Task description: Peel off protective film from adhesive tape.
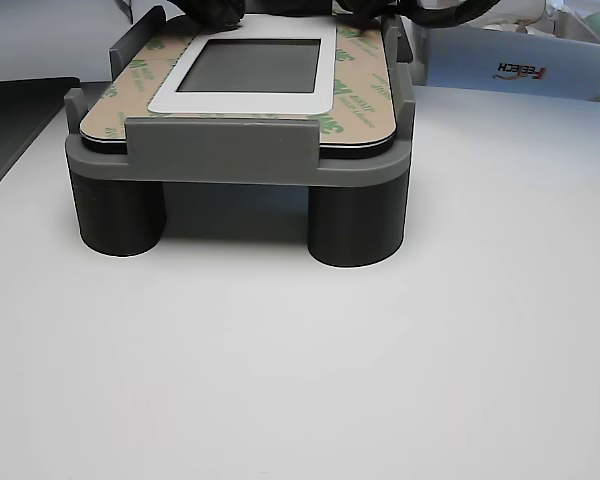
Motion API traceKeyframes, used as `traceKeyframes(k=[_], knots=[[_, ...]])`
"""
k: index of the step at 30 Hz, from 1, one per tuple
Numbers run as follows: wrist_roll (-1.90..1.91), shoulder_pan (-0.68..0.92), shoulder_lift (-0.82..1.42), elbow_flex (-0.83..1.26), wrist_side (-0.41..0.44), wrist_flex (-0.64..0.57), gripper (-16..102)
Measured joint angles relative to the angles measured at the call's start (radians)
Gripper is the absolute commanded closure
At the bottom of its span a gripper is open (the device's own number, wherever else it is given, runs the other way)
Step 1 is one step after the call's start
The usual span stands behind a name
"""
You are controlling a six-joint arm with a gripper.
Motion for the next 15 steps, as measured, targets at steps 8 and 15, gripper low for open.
traceKeyframes(k=[8, 15], knots=[[0.018, 0.015, 0.000, -0.018, 0.005, 0.018, 97], [0.017, 0.015, 0.000, -0.018, 0.005, 0.018, 97]])
